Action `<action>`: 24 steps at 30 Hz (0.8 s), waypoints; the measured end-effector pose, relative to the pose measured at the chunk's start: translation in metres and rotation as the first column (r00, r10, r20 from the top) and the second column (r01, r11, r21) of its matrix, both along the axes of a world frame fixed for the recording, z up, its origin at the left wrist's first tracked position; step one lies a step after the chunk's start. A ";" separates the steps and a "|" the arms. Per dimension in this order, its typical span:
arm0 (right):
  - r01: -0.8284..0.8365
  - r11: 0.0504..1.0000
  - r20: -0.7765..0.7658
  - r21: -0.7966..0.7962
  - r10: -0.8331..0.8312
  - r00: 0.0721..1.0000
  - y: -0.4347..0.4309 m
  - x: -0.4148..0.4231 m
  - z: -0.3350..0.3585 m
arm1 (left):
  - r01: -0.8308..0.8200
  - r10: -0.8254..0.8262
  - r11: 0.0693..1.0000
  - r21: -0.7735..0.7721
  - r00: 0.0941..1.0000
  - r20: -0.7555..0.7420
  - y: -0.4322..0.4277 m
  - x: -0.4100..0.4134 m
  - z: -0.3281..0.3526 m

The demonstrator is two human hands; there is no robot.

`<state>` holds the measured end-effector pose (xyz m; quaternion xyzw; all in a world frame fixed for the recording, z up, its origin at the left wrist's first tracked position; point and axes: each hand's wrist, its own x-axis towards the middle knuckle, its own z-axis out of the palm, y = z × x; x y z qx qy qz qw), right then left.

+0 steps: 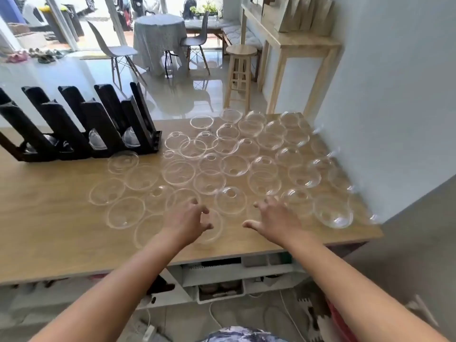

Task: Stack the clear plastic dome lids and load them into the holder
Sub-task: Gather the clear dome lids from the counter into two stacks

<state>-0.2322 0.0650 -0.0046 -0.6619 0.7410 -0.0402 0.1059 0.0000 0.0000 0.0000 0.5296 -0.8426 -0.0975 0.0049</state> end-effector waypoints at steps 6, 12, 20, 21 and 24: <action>-0.042 0.999 -0.253 0.017 0.045 0.967 0.022 0.010 -0.029 | -0.035 0.035 0.999 -0.039 0.999 -0.002 0.021 0.003 -0.017; 0.123 0.973 0.205 -0.196 -0.082 0.975 0.034 0.008 -0.025 | -0.033 0.028 0.996 -0.086 0.998 -0.058 0.034 0.003 -0.025; 0.529 0.776 0.927 0.343 -0.372 -0.055 0.033 0.002 -0.022 | -0.057 0.046 0.995 -0.082 0.990 -0.131 0.039 0.002 -0.032; 0.536 0.757 0.917 0.373 -0.389 -0.090 0.033 0.002 -0.025 | -0.058 0.047 0.995 -0.083 0.990 -0.130 0.038 0.002 -0.032; 0.562 0.723 0.902 0.401 -0.418 -0.105 0.033 0.000 -0.033 | -0.068 0.058 0.994 -0.083 0.991 -0.117 0.038 -0.001 -0.031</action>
